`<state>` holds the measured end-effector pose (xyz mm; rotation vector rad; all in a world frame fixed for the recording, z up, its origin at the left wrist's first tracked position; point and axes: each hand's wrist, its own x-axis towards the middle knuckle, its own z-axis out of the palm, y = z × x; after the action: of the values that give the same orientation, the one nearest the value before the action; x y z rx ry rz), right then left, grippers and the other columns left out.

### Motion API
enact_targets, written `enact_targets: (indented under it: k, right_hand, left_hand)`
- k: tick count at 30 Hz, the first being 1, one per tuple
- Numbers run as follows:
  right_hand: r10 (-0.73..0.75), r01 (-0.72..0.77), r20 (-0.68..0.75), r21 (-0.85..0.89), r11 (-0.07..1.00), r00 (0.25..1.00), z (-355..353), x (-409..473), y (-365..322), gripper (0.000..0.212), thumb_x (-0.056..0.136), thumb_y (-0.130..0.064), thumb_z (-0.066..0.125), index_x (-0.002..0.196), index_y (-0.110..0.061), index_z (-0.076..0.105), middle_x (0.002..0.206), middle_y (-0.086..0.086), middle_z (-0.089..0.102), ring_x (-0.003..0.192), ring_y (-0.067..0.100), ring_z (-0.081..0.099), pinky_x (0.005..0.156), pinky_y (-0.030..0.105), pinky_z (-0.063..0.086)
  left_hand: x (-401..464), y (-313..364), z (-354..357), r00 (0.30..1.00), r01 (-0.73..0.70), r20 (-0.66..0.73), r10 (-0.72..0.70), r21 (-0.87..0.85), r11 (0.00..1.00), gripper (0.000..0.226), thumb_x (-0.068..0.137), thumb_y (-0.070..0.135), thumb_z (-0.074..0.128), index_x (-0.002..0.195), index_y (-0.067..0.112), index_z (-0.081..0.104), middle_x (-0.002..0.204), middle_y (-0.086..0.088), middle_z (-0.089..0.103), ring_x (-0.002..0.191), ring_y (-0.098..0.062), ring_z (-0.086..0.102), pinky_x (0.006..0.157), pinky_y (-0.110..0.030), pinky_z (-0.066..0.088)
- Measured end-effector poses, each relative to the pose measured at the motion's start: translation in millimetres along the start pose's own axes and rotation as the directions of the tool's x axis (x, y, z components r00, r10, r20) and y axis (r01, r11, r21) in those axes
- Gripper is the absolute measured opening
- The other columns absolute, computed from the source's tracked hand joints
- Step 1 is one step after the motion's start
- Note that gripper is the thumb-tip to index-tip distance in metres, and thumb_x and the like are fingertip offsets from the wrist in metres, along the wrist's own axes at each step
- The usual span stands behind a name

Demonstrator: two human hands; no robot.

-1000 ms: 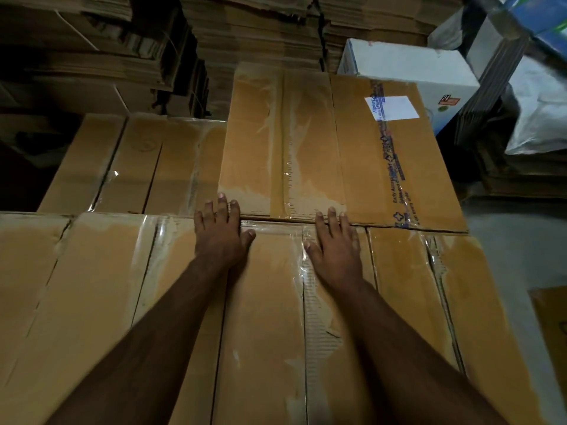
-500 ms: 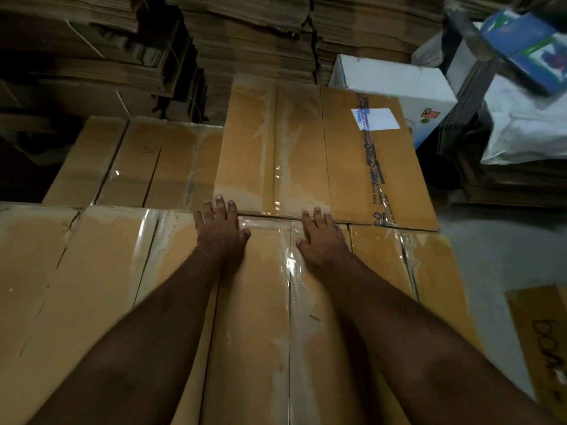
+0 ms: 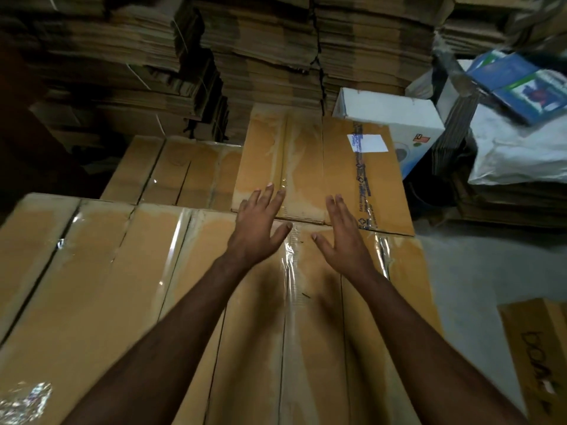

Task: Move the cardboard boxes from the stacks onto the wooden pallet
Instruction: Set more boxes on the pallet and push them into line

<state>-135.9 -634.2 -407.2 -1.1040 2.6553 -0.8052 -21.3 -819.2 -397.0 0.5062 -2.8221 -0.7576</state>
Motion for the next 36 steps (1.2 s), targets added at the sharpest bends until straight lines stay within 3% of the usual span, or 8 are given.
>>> enact_targets:
  k: [3,6,12,18,22,28,32,36]
  right_hand:
    - [-0.015,0.019,-0.069,0.065,0.998,0.997,-41.4,-36.5,-29.5,0.080,0.097,-0.041,0.058,0.158,-0.028,0.007,0.166,-0.003,0.012,0.150,0.012,0.012,0.114,0.032,0.020]
    - [-0.060,0.070,-0.115,0.083,0.994,0.992,-85.2,-82.8,-47.1,0.077,0.097,-0.039,0.057,0.158,-0.027,0.011,0.164,-0.005,0.017,0.142,-0.002,0.009,0.110,0.027,0.020]
    - [-0.128,0.146,-0.197,0.082,0.986,0.972,-163.1,-182.3,-33.1,0.071,0.098,-0.040,0.057,0.156,-0.028,0.020,0.158,-0.002,0.031,0.143,0.015,0.034,0.111,0.034,0.036]
    - [-0.162,0.219,-0.396,0.104,0.970,0.904,-233.3,-314.0,14.4,0.047,0.098,-0.029,0.057,0.143,-0.019,0.048,0.144,0.004,0.047,0.130,0.017,0.049,0.102,0.036,0.047]
    - [-0.063,0.145,-0.478,0.137,0.980,0.876,-265.9,-401.9,56.8,0.037,0.096,-0.021,0.059,0.131,-0.010,0.060,0.129,0.004,0.059,0.112,0.012,0.059,0.093,0.025,0.048]
    - [0.142,-0.071,-0.583,0.142,0.987,0.800,-311.9,-528.9,123.4,0.032,0.098,-0.025,0.055,0.124,-0.010,0.066,0.116,0.002,0.066,0.102,0.010,0.062,0.086,0.029,0.052]
    - [0.331,-0.246,-0.645,0.222,0.943,0.689,-340.7,-599.3,161.8,0.028,0.099,-0.027,0.055,0.121,-0.015,0.068,0.113,-0.008,0.065,0.102,0.001,0.058,0.085,0.022,0.050]
    - [0.427,-0.346,-0.695,0.265,0.900,0.579,-350.5,-638.8,193.1,0.029,0.098,-0.026,0.055,0.117,-0.013,0.071,0.111,-0.002,0.069,0.100,0.005,0.061,0.083,0.022,0.049]
  left_hand:
    - [-32.6,46.3,-27.0,1.000,-0.007,-0.018,0.006,-0.088,0.996,0.078,0.092,0.055,0.042,0.159,0.026,0.015,0.168,-0.002,0.011,0.154,-0.026,0.006,0.121,-0.049,0.010]
    - [-70.1,94.9,-47.5,0.990,-0.144,-0.011,0.144,-0.056,0.988,0.077,0.093,0.055,0.042,0.160,0.028,0.014,0.168,0.000,0.007,0.155,-0.024,0.001,0.122,-0.047,0.007]
    - [-131.6,191.0,-66.6,0.977,-0.212,-0.055,0.205,-0.167,0.963,0.077,0.094,0.052,0.046,0.160,0.027,0.016,0.167,0.001,0.012,0.154,-0.020,0.009,0.124,-0.046,0.016]
    - [-201.8,322.3,-45.1,0.929,-0.367,-0.160,0.333,-0.296,0.882,0.063,0.095,0.040,0.053,0.152,0.017,0.039,0.151,0.002,0.045,0.136,-0.004,0.038,0.111,-0.023,0.032]
    - [-231.3,392.8,-9.0,0.904,-0.426,-0.100,0.416,-0.282,0.859,0.053,0.095,0.041,0.052,0.139,0.013,0.056,0.138,-0.004,0.060,0.127,-0.014,0.054,0.103,-0.031,0.043]
    - [-256.4,501.7,56.1,0.810,-0.533,0.047,0.584,-0.356,0.768,0.049,0.093,0.042,0.052,0.131,0.011,0.062,0.129,-0.005,0.064,0.118,-0.019,0.059,0.096,-0.033,0.047]
    - [-267.6,565.7,96.2,0.726,-0.583,0.141,0.673,-0.393,0.711,0.038,0.097,0.030,0.061,0.129,0.009,0.063,0.130,-0.009,0.062,0.120,-0.023,0.058,0.099,-0.038,0.047]
    - [-265.8,613.8,134.8,0.629,-0.644,0.194,0.753,-0.413,0.644,0.037,0.097,0.028,0.059,0.130,0.011,0.063,0.134,-0.007,0.060,0.126,-0.021,0.055,0.104,-0.038,0.044]
